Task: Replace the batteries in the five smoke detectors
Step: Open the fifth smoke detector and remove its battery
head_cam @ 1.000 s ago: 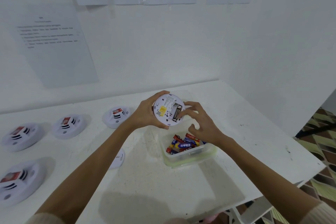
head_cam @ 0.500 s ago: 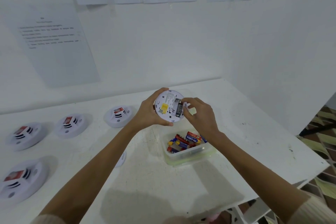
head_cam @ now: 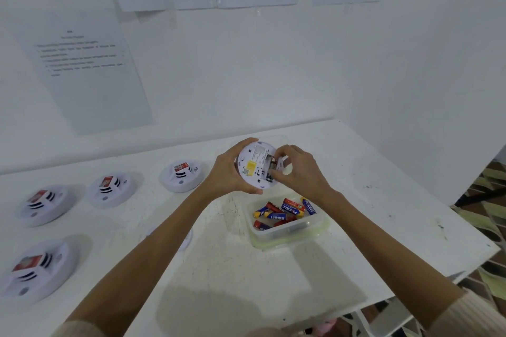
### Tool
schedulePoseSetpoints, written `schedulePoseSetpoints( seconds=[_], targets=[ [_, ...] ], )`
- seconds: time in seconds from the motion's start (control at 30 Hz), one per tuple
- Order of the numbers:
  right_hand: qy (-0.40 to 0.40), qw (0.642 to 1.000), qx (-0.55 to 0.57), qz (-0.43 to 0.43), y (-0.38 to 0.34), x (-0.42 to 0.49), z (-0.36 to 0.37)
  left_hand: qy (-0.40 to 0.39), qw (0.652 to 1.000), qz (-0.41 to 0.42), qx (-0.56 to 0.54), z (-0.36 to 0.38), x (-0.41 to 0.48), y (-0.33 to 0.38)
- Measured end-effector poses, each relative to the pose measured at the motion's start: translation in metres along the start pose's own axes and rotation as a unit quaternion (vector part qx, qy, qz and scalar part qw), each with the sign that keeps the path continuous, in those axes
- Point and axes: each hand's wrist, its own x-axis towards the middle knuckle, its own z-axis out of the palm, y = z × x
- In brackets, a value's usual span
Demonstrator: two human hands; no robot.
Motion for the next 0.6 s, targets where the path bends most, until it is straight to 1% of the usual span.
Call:
schedulePoseSetpoints(
  seconds=[0.07, 0.1, 0.3, 0.4, 0.6],
  targets=[
    [-0.053, 0.998, -0.009, -0.021, 0.001, -0.001, -0.005, 0.004, 1.000, -0.006, 0.001, -0.003, 0.001, -0.001],
    [-0.060, 0.998, -0.019, -0.031, 0.001, -0.001, -0.007, 0.003, 1.000, -0.007, 0.001, -0.004, 0.001, -0.001],
    [-0.049, 0.994, -0.072, -0.060, -0.003, 0.000, -0.008, 0.009, 1.000, 0.016, -0.004, 0.000, 0.003, 0.002],
    [-0.043, 0.992, -0.097, -0.065, -0.006, -0.001, -0.009, 0.000, 1.000, 0.029, -0.005, -0.001, 0.005, 0.004],
    [-0.075, 0.989, -0.116, -0.054, -0.014, 0.003, -0.013, -0.006, 0.999, 0.037, 0.006, -0.002, 0.006, 0.005]
  ],
)
